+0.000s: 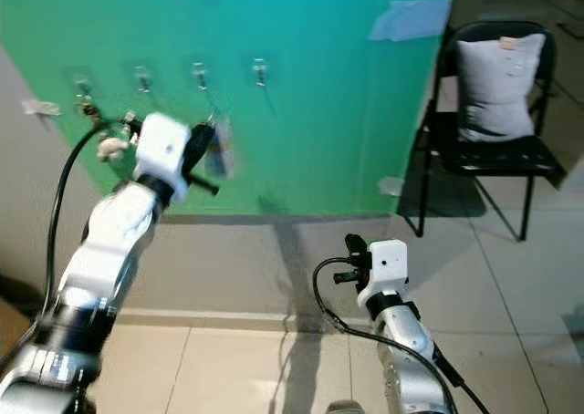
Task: Hang keys on a hook
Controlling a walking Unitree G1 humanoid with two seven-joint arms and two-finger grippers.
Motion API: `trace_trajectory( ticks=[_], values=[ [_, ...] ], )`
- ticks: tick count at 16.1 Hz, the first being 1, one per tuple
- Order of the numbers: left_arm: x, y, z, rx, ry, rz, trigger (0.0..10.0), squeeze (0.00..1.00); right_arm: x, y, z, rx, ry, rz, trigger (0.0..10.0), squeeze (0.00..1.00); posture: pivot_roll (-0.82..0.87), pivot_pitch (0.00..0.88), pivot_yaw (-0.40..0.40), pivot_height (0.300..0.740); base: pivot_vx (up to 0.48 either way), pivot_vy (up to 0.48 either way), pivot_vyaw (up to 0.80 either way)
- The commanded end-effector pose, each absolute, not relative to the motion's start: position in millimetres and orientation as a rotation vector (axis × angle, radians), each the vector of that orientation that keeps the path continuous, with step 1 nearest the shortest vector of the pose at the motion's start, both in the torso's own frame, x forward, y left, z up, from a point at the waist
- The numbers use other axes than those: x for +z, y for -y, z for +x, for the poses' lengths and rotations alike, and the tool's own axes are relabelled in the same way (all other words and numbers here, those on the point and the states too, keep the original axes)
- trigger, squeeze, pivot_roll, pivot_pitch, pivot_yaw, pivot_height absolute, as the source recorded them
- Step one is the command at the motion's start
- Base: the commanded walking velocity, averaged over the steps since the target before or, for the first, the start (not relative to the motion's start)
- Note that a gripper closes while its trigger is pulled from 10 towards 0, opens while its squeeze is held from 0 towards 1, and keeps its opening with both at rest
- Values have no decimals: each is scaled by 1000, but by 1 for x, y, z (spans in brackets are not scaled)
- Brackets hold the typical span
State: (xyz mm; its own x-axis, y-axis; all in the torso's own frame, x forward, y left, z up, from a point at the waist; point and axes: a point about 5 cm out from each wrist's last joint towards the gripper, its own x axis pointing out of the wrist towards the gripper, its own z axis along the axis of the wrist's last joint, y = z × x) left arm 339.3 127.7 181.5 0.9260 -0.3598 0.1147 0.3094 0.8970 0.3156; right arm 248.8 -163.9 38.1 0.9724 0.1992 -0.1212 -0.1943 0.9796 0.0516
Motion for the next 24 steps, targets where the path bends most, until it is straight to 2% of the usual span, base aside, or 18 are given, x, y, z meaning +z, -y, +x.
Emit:
trace_trajectory(
  ticks=[1, 4, 9, 12, 17, 24],
  values=[
    [179, -134, 347, -342, 138, 317, 0, 0, 42, 161, 249, 201, -110, 37, 10000, 0, -265, 0, 134, 740, 0, 0, 0],
    [198, -138, 372, -329, 133, 334, 0, 0, 40, 162, 249, 201, -116, 34, 10000, 0, -286, 0, 145, 740, 0, 0, 0],
    [202, -145, 383, -289, 88, 270, 0, 0, 39, 167, 243, 172, -115, 31, 10000, 0, -327, 0, 163, 740, 0, 0, 0],
    [203, -143, 386, -278, 76, 256, 0, 0, 38, 171, 238, 158, -118, 27, 10000, 0, -352, 0, 174, 740, 0, 0, 0],
    [199, -123, 381, -309, 75, 278, 0, 0, 37, 172, 234, 144, -125, 30, 10000, 0, -353, 0, 177, 740, 0, 0, 0],
    [203, -121, 376, -278, 87, 230, 0, 0, 36, 171, 233, 156, -142, 25, 10000, 0, -344, 0, 163, 740, 0, 0, 0]
  ],
)
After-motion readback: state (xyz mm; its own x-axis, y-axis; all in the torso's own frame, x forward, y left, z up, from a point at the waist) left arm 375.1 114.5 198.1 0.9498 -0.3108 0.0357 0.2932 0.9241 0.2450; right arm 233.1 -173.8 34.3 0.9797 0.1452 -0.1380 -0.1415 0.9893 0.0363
